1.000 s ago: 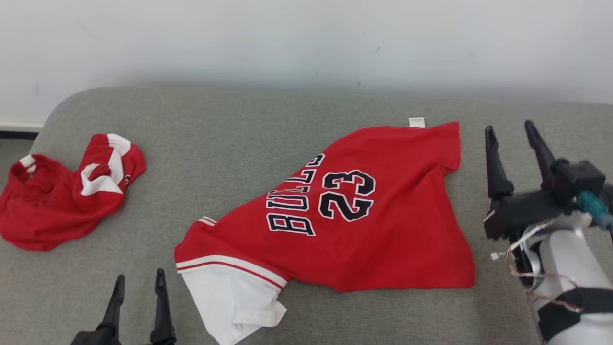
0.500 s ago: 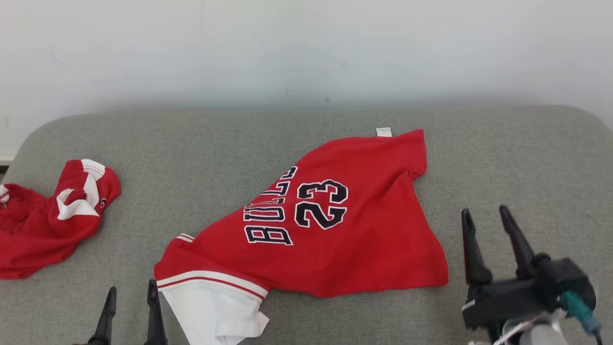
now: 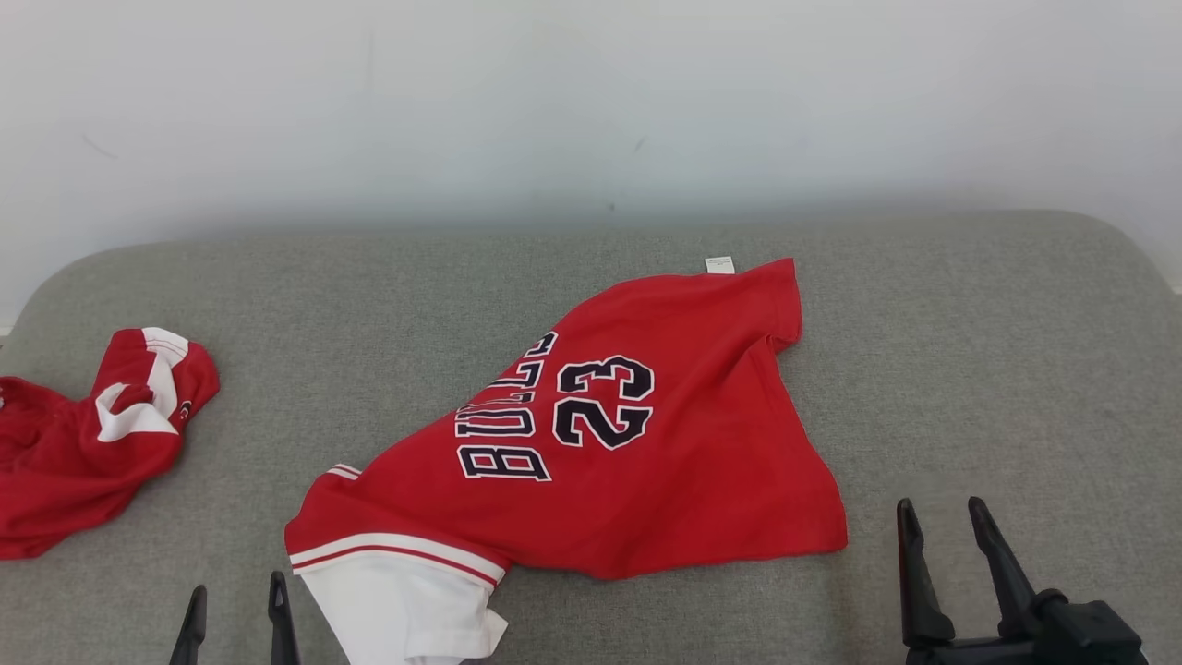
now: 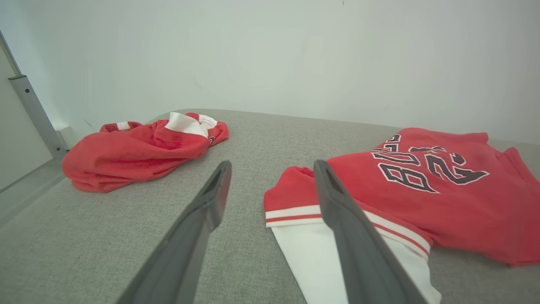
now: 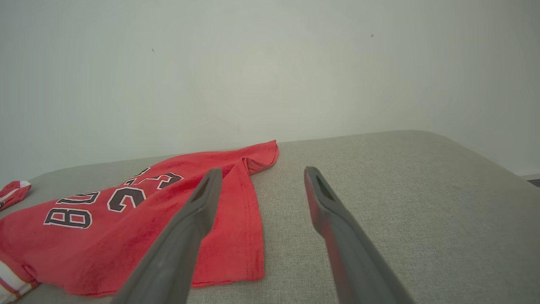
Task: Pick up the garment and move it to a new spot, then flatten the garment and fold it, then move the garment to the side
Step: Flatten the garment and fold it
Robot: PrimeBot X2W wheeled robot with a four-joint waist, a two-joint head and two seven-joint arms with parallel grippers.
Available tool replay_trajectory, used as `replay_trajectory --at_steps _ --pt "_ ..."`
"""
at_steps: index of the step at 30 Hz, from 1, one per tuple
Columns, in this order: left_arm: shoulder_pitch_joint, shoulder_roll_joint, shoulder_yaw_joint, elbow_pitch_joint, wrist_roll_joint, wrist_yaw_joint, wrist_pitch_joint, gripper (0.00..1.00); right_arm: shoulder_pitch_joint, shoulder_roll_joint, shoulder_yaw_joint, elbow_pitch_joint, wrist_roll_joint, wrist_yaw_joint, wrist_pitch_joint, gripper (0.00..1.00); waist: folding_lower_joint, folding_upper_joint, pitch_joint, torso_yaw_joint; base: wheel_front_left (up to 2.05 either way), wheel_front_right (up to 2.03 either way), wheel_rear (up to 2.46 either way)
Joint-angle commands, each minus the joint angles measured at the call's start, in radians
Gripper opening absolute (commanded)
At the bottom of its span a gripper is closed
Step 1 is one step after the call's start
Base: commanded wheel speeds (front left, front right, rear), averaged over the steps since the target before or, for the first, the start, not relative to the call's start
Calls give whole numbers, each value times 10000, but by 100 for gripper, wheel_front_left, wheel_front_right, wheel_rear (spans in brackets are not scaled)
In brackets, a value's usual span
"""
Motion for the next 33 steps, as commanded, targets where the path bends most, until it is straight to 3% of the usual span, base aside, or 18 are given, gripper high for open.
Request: replay_trajectory --at_steps 1,16,33 --pt "133 -7 48 21 85 -29 -33 100 94 85 32 13 -137 -24 0 100 1 0 23 -15 0 0 0" --pt "-42 -3 -869 2099 -526 -324 -33 100 -280 -284 278 1385 -341 -24 0 100 1 0 205 123 0 0 0" --pt "-1446 -6 -2009 5086 -1395 -578 7 100 -2404 -433 806 4688 -367 -24 0 100 1 0 890 295 0 0 0"
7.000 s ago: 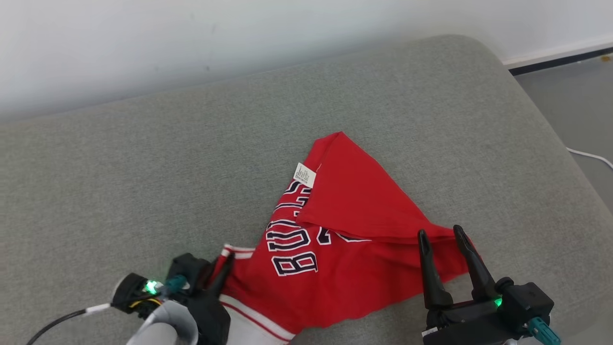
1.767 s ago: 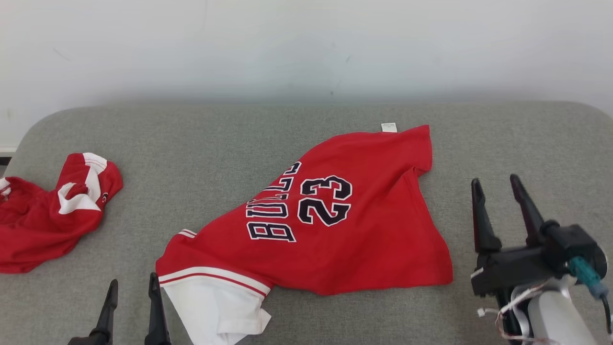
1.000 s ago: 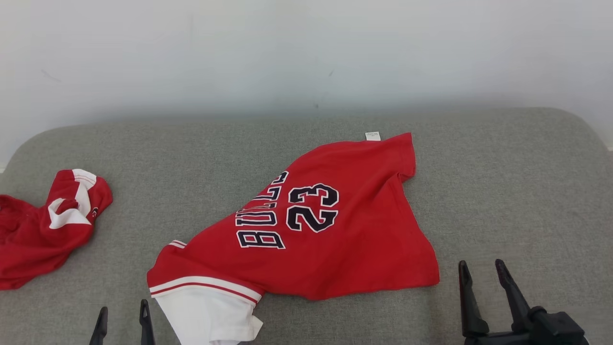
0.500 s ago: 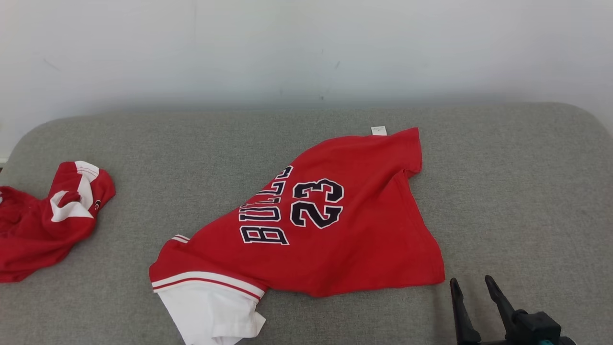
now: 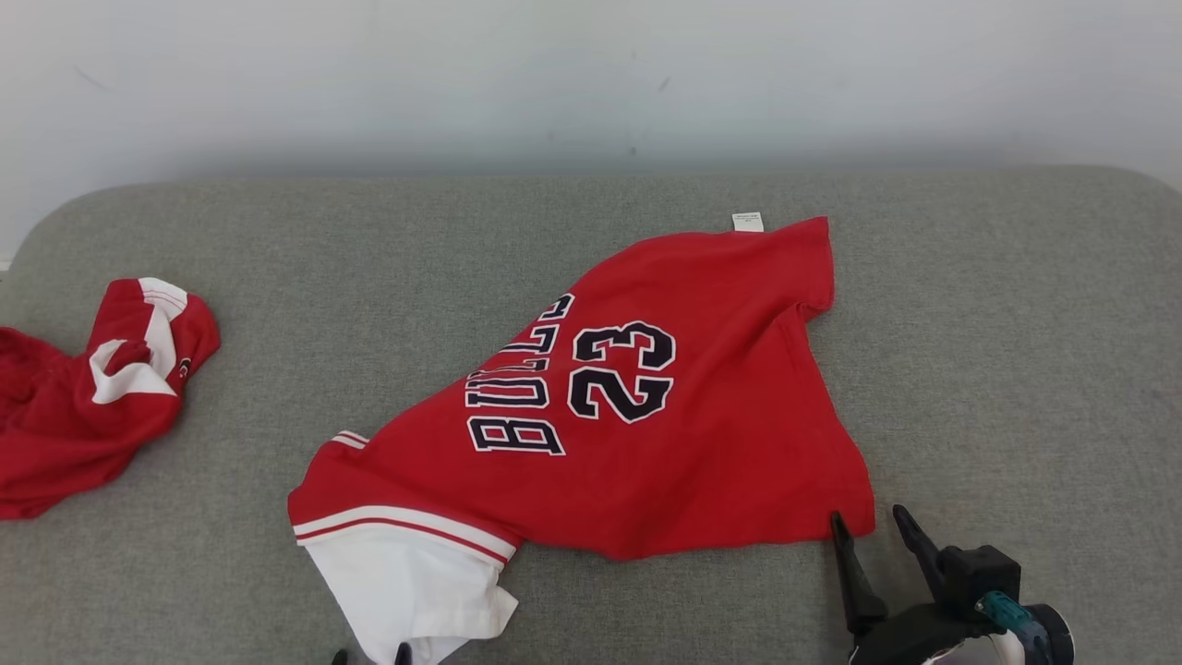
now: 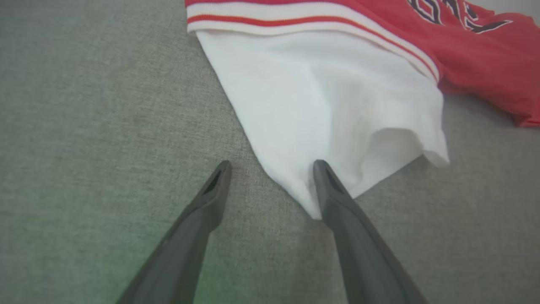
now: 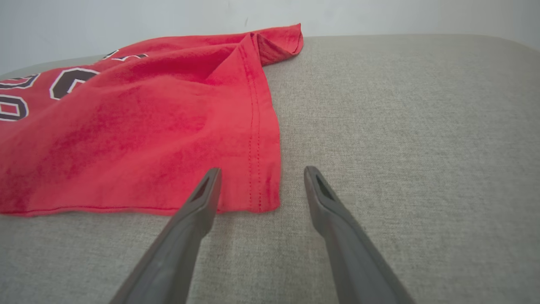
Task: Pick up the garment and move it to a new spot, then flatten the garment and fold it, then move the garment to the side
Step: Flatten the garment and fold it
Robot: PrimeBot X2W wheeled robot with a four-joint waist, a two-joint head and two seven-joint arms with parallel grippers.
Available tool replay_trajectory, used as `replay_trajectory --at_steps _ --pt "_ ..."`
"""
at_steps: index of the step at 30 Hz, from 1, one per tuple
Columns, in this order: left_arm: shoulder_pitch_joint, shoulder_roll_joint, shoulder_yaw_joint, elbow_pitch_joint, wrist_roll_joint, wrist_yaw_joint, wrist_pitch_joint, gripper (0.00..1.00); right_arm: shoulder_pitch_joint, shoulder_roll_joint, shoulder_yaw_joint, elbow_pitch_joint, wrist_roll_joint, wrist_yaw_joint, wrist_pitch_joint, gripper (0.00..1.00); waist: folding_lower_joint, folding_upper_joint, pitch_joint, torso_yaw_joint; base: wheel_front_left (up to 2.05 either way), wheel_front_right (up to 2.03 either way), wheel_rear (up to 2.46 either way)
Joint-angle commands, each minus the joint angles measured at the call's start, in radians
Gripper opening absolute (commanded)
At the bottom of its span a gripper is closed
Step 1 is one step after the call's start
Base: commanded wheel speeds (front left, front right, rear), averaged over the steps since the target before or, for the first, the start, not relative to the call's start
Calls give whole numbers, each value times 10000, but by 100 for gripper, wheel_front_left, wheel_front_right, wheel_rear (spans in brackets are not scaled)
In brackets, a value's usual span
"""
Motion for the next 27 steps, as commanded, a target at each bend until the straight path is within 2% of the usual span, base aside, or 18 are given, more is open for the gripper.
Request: replay_trajectory --at_steps 1,6,7,8,9,10,14,16,20,26,27 --pt "-168 -6 -94 335 -152 -25 64 100 -177 35 28 261 -36 -25 -2 100 0 0 78 57 0 0 0" --pt "-474 -26 -609 1294 -766 -135 149 100 -450 93 83 1058 -16 -24 -2 100 0 0 86 167 0 0 0" --pt "-520 -34 -748 1492 -1000 -132 183 100 -451 96 87 1182 41 -24 0 71 0 0 64 182 0 0 0" --pt "-569 -51 -923 1659 -1141 -146 205 55 -454 98 99 1254 73 -24 1 14 0 0 48 191 0 0 0" --pt "-634 -72 -1068 1782 -1213 -164 203 44 -441 101 111 1295 100 -24 1 0 0 0 14 191 0 0 0" --pt "-670 -101 -1191 1862 -1412 -181 199 0 -412 103 115 1319 118 -24 1 0 0 0 -12 190 0 0 0" --pt "-771 -146 -1699 2035 -1888 -228 182 0 -241 113 67 1256 213 -25 0 0 0 0 -127 193 0 0 0" --pt "-809 -140 -1648 1935 -2026 -232 170 0 -159 111 45 1063 324 -24 0 0 0 0 -182 201 0 0 0" --pt "-670 92 -1078 866 -1752 -77 58 0 120 167 18 483 555 -24 -2 0 0 0 -306 225 0 0 0" --pt "28 332 51 -1347 -1420 112 20 0 582 -126 281 -694 1028 -24 -2 0 0 0 -421 127 0 0 0" --pt "28 332 51 -1347 -1420 112 20 0 582 -126 281 -694 1028 -24 -2 0 0 0 -421 127 0 0 0"
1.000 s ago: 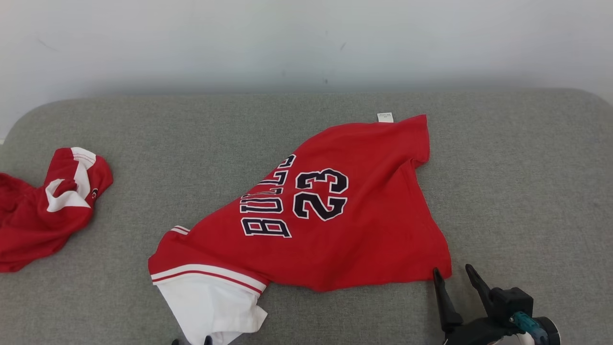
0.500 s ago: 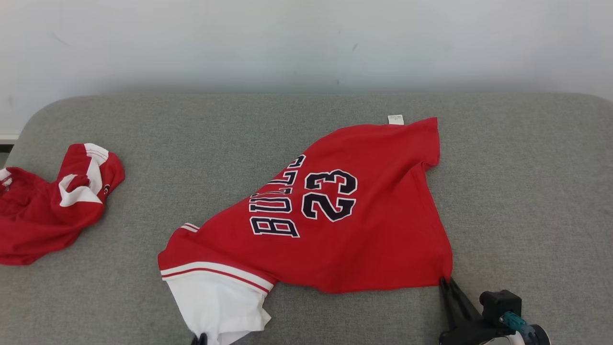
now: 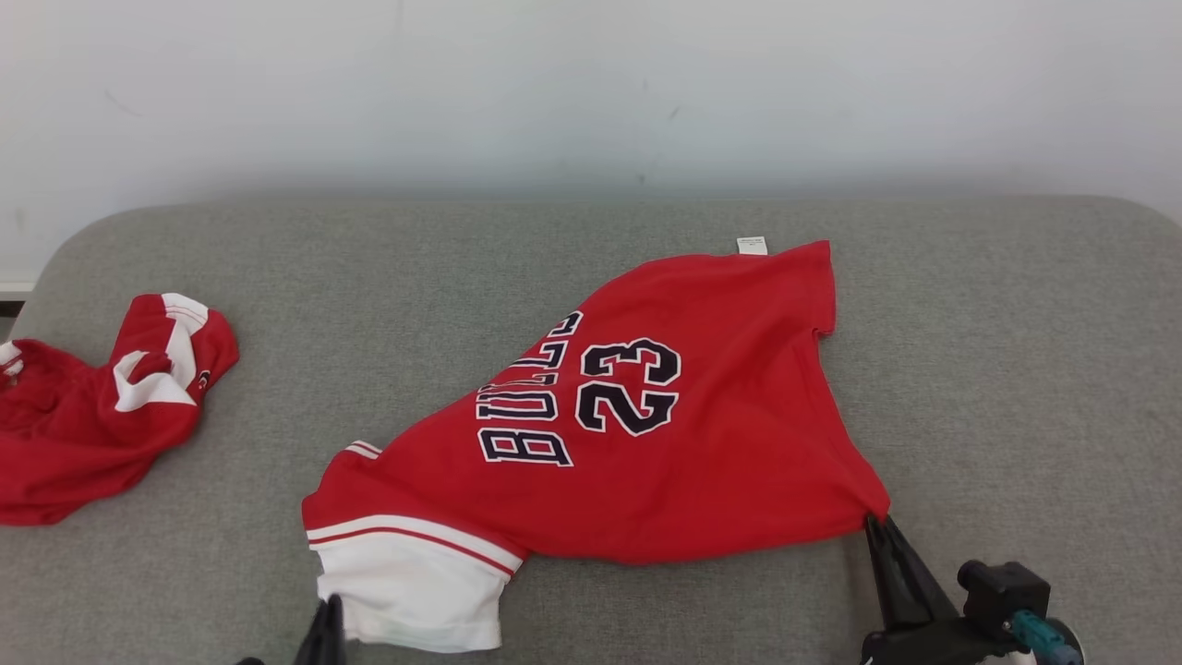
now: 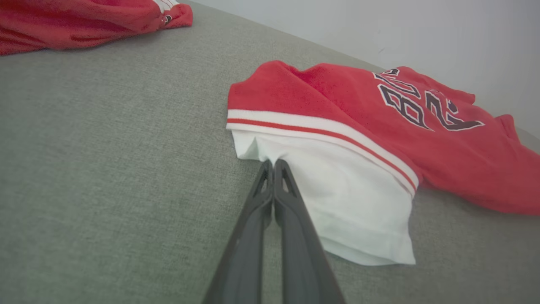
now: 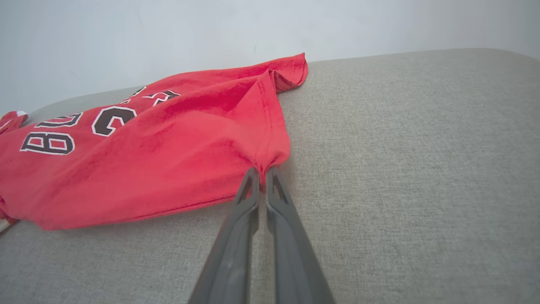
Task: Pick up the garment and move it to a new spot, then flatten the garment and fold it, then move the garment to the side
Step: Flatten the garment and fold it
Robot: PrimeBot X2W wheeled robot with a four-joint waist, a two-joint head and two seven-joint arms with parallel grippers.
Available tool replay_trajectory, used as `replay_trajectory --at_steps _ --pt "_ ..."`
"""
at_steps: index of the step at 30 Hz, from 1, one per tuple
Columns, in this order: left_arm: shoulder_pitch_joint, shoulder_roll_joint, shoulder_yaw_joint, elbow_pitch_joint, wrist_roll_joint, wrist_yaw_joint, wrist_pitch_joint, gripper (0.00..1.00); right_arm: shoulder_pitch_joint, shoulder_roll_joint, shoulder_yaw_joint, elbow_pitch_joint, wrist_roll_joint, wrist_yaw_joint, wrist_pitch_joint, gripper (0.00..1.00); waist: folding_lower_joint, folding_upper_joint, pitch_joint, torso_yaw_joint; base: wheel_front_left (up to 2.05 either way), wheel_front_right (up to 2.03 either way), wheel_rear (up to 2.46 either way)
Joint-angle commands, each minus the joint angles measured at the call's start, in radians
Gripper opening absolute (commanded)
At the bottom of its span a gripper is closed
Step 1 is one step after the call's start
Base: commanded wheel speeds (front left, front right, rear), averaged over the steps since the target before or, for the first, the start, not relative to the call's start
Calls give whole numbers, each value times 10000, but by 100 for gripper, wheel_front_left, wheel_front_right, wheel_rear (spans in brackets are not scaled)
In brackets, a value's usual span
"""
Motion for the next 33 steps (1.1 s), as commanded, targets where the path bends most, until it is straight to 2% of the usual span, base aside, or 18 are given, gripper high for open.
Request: replay_trajectory --at_steps 1,5,10,14,19,23,25,27,29,33 --pt "117 61 104 -294 72 27 -28 0 60 -88 61 -177 83 -24 0 0 0 -2 -16 -76 0 0 0" --pt "115 195 361 -1455 380 54 -29 0 -194 -305 237 -871 304 -25 -2 0 0 -2 39 -267 0 0 0" --pt "-913 593 234 -2540 480 -42 331 0 -1246 -644 648 -1174 564 -25 8 0 0 -2 293 -486 0 0 0" --pt "-2495 1282 -77 -3050 494 -183 1112 0 -2646 -952 972 -1017 641 -24 230 0 0 -2 832 -643 0 0 0" --pt "-5186 2284 -589 -3153 208 -302 2228 0 -5045 -1365 1288 -670 732 -24 730 0 0 -2 1999 -776 0 0 0" --pt "-7870 2931 -1186 -2847 -420 -295 2847 0 -7249 -1696 1349 -212 979 -24 1159 0 0 -2 3068 -777 0 0 0" --pt "-9167 2980 -1326 -2542 -871 -284 2976 0 -8291 -1787 1442 17 946 -24 1286 0 0 -2 3496 -780 0 0 0" --pt "-10513 3197 -1696 -2303 -878 -286 3092 0 -9368 -1876 1497 269 1035 -24 1489 0 0 -2 3949 -794 0 0 0" --pt "-12412 3332 -2155 -1765 -1129 -287 3201 0 -10994 -1923 1648 710 1267 -24 1852 0 0 -2 4575 -831 0 0 0" --pt "-14686 3470 -2416 -615 -1317 -285 3062 0 -13046 -1730 1825 1267 1617 -24 2219 0 0 -2 5198 -980 0 0 0"
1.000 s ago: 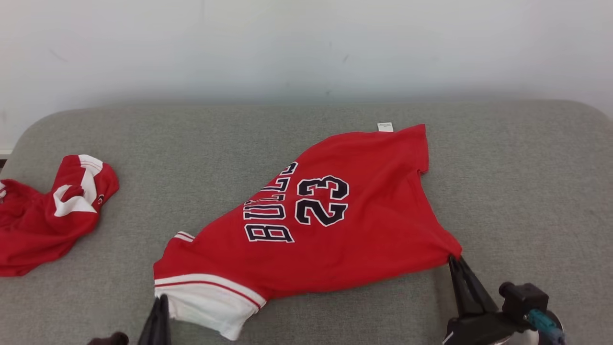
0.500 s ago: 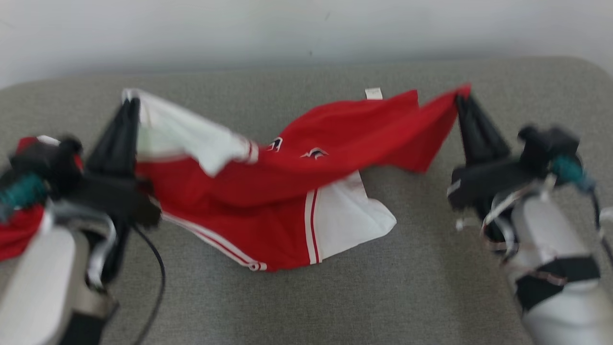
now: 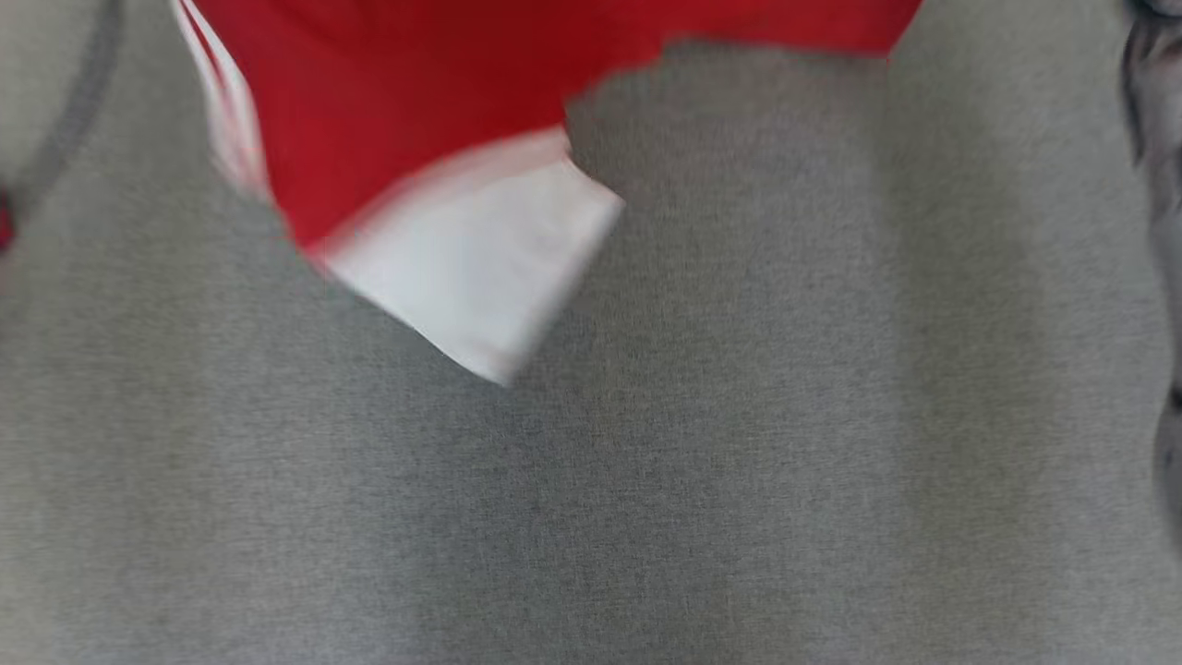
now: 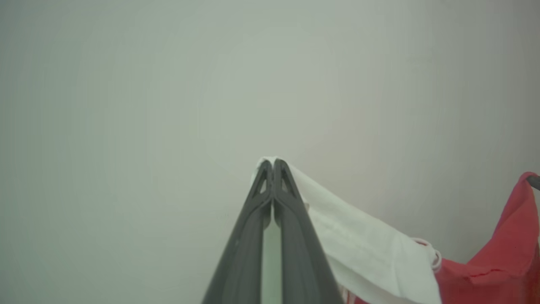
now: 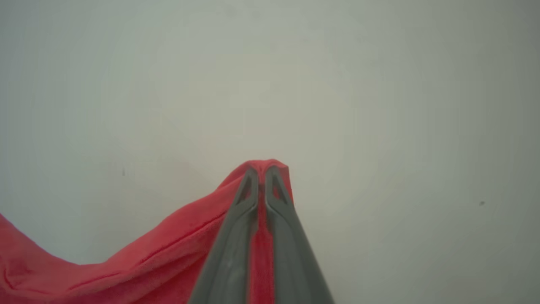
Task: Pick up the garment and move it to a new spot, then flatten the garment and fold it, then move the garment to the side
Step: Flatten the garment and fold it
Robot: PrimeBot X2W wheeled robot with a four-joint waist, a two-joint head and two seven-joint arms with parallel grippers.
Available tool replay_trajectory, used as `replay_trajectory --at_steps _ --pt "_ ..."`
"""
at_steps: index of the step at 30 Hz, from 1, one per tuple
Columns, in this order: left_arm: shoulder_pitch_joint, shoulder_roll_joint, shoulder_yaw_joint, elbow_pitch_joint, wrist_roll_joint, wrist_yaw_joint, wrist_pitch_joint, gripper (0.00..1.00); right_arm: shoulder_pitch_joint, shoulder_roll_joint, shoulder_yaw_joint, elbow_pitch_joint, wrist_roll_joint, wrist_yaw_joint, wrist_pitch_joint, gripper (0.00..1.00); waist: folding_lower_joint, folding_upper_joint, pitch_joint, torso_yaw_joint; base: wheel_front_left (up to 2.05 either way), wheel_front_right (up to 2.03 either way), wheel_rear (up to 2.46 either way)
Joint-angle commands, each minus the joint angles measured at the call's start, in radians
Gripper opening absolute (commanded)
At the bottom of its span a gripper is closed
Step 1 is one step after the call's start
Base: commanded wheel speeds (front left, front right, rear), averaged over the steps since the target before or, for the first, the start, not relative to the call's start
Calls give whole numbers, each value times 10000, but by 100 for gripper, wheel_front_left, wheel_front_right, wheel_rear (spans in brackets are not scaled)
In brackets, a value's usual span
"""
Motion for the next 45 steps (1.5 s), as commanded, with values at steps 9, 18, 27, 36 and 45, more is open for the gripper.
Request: replay_trajectory --at_steps 9,18,27,36,45 --pt "-3647 -255 -593 2343 -193 20 -540 0 -3466 81 845 1385 249 -24 229 0 -5 -3 1689 -294 0 0 0" --pt "-6077 -318 -1582 4605 -358 20 -1340 0 -5734 164 1483 2932 -43 -24 172 0 -5 -3 1831 -412 0 0 0" --pt "-6980 -685 -2426 5739 -895 20 -1573 0 -6282 184 1593 4074 52 -26 -129 0 -5 -3 2015 -376 0 0 0" --pt "-6248 -547 -3234 5650 -1970 19 -1855 0 -5658 259 1645 4375 357 -24 -655 0 -5 -3 2076 -350 0 0 0" --pt "-3772 150 -3684 4097 -3230 19 -2818 0 -3467 320 2110 3606 1021 -24 -1435 0 -5 -3 876 -198 0 0 0"
